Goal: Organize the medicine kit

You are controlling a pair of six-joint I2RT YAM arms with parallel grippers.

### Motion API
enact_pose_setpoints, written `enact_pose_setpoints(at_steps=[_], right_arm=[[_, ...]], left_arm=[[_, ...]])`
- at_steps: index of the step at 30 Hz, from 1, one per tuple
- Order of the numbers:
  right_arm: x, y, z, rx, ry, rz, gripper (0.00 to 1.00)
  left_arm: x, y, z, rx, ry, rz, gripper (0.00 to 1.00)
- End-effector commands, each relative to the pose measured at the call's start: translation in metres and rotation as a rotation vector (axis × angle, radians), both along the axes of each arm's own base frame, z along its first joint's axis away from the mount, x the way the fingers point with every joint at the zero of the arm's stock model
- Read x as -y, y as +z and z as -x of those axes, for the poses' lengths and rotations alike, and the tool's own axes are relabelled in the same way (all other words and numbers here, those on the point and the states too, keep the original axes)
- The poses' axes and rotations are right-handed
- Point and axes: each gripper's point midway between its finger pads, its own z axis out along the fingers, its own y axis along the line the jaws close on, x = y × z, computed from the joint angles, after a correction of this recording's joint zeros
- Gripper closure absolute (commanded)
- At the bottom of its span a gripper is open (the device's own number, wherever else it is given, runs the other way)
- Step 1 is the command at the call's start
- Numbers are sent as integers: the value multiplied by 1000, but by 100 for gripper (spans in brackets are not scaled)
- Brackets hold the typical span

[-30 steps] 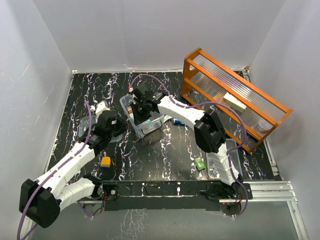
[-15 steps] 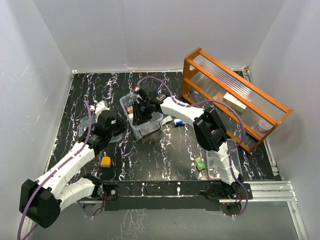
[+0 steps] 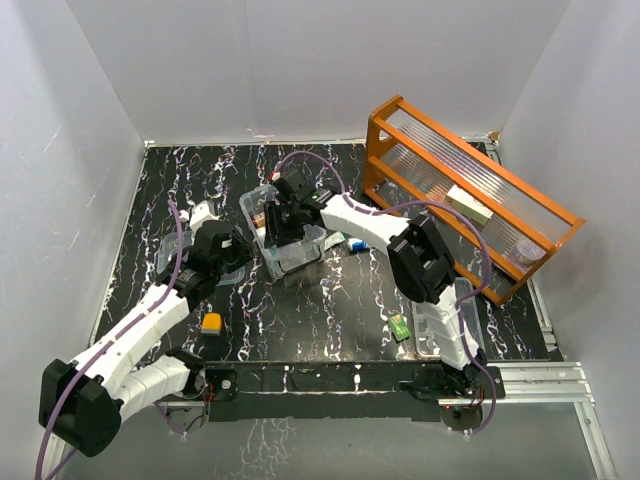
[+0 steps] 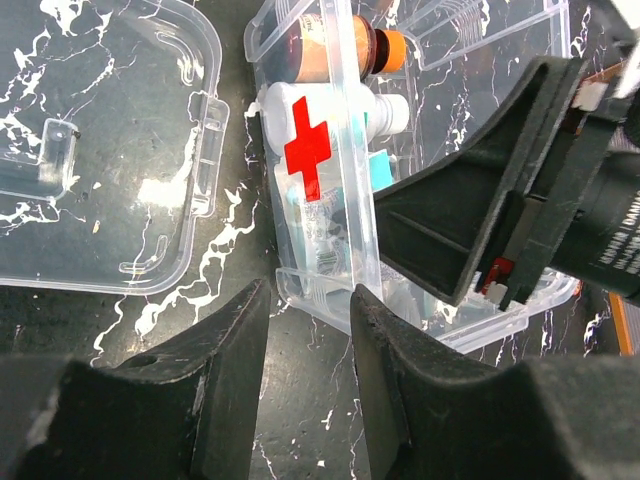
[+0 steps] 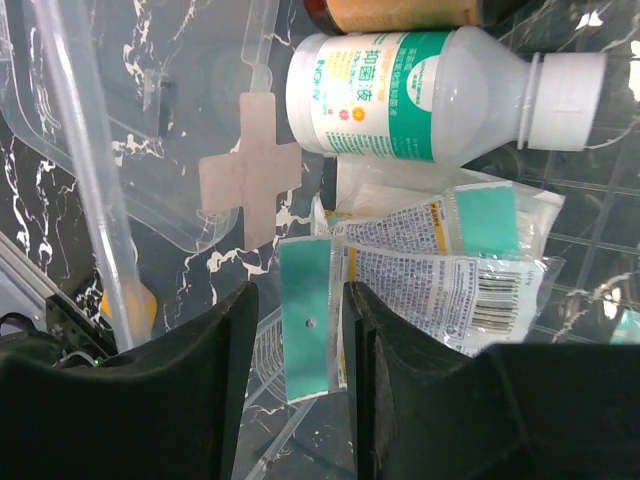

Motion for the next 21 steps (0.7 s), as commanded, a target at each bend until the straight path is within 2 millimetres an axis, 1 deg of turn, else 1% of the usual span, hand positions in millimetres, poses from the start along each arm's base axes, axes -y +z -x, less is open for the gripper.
enact_pose_setpoints(at_steps=[1,5,7,9,11,12,13,14,15,16,17,18,20,21], right_arm=[[0,77,-17,182,-61,-86,60],[9,103,-19,244,-90,-106,56],[13,119,-18,279,-101,-131,54],[22,140,-18,327,-131,-145,52],[38,150,-19,375,-183,-132,51],[49,156,-20,405,-219,-126,50],[60,156,-21,426,-258,-110,49],[75,167,-20,460,-303,-108,48],[89,169,-19,480,-348,-92,48],[107,163,-17,491,-400,-62,47],[122,173,-17,525,-457,-68,45],[139,162,-14,528,-503,-35,44],[170,158,-8,553,-599,-11,42],[185,152,-5,554,-643,3,41]], left_arm=[[-6,22,-4,55,12,-14,63],[-11,27,-4,67,19,-34,62],[-13,31,-4,76,21,-48,61],[-15,37,-4,85,19,-62,61],[-18,42,-4,96,16,-80,60],[-20,44,-3,100,9,-96,59],[-21,46,-2,106,2,-107,59],[-22,48,-1,114,-9,-121,58],[-24,50,0,124,-19,-135,58],[-24,52,1,139,-36,-150,58],[-24,54,1,155,-57,-166,57],[-25,57,2,172,-72,-176,57],[-24,60,4,207,-108,-190,56],[-23,63,6,228,-128,-195,55]])
